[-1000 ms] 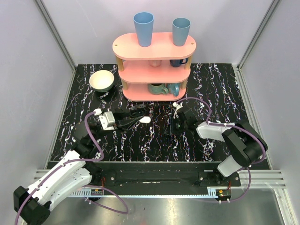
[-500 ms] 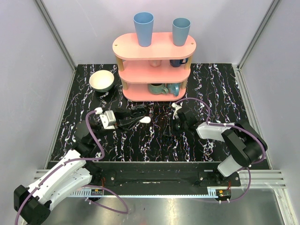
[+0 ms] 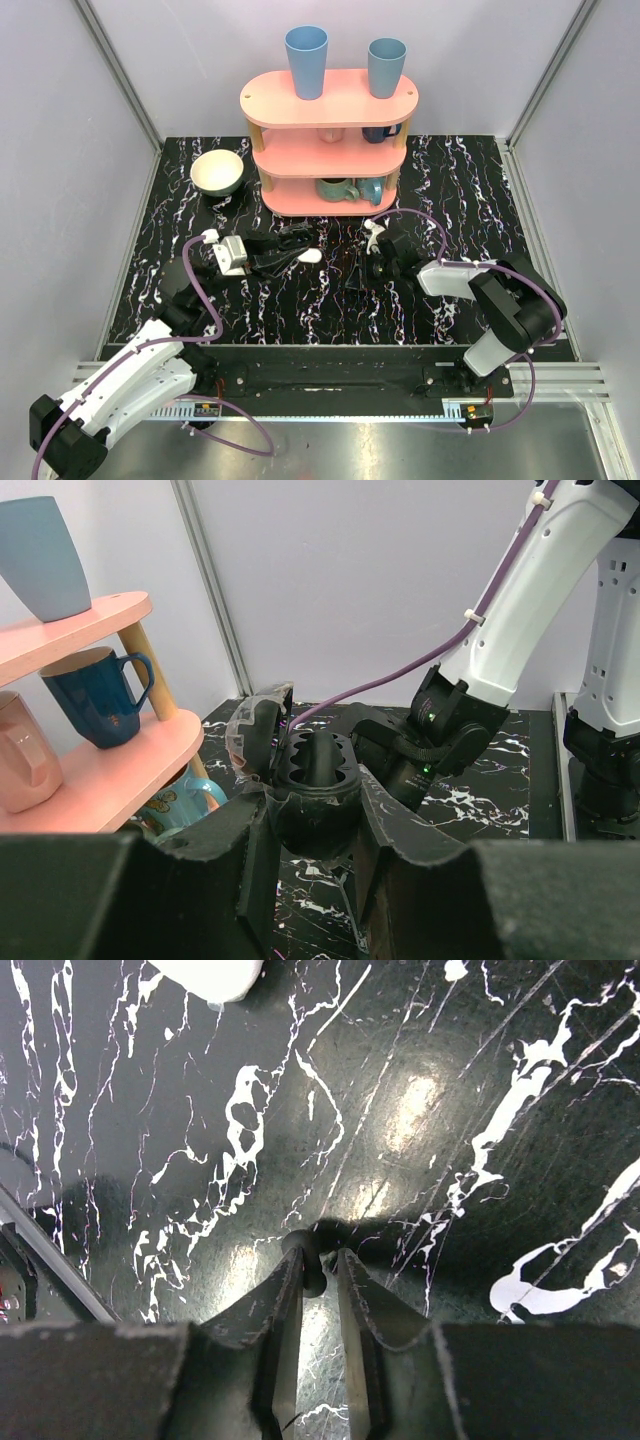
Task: Insert the wireless bluetooth earbuds into the charging case
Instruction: Pick up the right earbud from the center of the board, then insert the right earbud into the right side groove of the charging case.
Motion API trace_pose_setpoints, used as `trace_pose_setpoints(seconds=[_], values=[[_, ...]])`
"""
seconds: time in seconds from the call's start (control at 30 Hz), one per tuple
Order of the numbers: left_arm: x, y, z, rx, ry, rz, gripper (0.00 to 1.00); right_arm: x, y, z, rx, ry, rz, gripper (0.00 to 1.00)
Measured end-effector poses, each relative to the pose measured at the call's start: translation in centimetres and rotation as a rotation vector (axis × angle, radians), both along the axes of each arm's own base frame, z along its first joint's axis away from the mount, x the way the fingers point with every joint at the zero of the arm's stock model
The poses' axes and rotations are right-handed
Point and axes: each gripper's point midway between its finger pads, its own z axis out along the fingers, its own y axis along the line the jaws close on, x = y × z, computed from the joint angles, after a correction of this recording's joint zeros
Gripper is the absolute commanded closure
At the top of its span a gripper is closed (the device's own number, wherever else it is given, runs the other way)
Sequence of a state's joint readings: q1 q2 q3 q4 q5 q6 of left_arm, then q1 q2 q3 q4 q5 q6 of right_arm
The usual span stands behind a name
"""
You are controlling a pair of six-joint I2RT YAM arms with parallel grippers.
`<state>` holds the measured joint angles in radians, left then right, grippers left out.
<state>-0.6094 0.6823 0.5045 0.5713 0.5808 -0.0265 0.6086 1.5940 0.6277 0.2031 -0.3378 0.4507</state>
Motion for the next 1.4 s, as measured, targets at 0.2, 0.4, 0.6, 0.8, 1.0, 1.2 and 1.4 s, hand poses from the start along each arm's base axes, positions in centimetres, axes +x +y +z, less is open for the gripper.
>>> trace_pose_setpoints(seconds=[0.2, 0.4, 0.6, 0.8, 1.0, 1.2, 1.4], values=[[0.0, 0.0, 0.0, 0.0, 0.0, 0.0, 0.95, 0.1, 0.2, 0.1, 0.009, -0.004, 0.003, 0.87], [0.0, 0.0, 0.0, 0.0, 0.0, 0.0, 0.95, 0.1, 0.2, 0.2, 0.01, -0.005, 0.003, 0.94], [0.0, 0.0, 0.0, 0.0, 0.001, 0.0, 0.95, -0.2, 0.2, 0.5, 0.023, -0.013, 0.007, 0.98], [0.0, 0.0, 0.1, -0.004, -0.003, -0.001, 0.95, 0.2, 0.4, 4.8, 0.098, -0.11, 0.002, 1.0], [-0.1, 0.0, 0.3, -0.013, -0.001, -0.004, 0.96, 0.4, 0.4, 10.4, 0.158, -0.252, 0.024, 1.0], [-0.1, 0.0, 0.9, -0.028, -0.001, -0.01, 1.0, 0.5, 0.0, 16.5, 0.184, -0.423, 0.071, 1.0], [-0.5, -0.2, 2.2, -0.048, -0.011, -0.035, 1.0, -0.7, -1.1, 25.7, 0.248, -0.722, 0.132, 1.0]])
